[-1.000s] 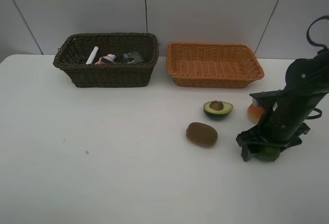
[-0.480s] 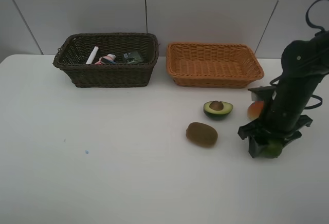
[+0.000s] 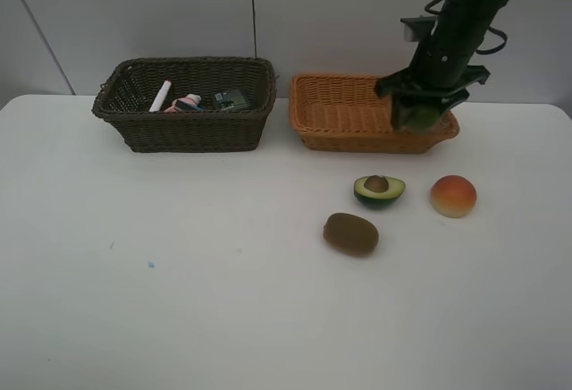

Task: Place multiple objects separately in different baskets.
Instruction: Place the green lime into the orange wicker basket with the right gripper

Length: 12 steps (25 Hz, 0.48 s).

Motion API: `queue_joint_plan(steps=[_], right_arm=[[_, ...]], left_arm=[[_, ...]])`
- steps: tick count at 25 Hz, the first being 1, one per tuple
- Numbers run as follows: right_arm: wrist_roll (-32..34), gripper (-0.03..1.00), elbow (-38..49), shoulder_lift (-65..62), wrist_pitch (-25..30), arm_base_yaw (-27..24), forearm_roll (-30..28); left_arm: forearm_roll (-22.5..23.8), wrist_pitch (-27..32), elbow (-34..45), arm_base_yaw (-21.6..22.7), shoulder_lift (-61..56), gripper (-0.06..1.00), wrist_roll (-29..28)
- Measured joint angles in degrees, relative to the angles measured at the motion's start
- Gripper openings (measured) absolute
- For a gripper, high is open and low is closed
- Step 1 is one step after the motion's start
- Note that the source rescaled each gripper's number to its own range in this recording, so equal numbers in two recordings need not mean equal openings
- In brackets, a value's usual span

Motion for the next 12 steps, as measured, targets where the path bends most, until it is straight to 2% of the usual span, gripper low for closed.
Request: queue_joint_plan(steps=[3,4,5,6,7,9,12], right_arm=[[-0.48,0.15,-7.53,5.30,1.58,0.00,-0.57],[-0.48,0.24,-9.18,6.63,1.65,0.00,-0.98],[-0.43,0.51,-10.77,7.68,1.49,0.00,-1.56],[-0.43,0.69,-11.94,8.23,1.44,0.00,-1.99],[-0.43,0.83,-12.65,8.93,1.38,0.00,-2.24],[-0.43,0.95,-12.90,9.70,1.22,0.00,-2.64],[-0.43,1.00,-13.15,10.18,1.94,0.00,-1.89]], left_arm=[[0.00,0.00,0.00,0.00,0.00,0.80,0.00],[0.00,0.00,0.00,0.00,0.00,0.80,0.00],[0.00,0.00,0.00,0.00,0.00,0.80,0.00],[0.00,0.00,0.00,0.00,0.00,0.80,0.00],[0.00,0.00,0.00,0.00,0.00,0.80,0.00],[0.00,0.00,0.00,0.00,0.00,0.80,0.00],[0.00,0.00,0.00,0.00,0.00,0.80,0.00]])
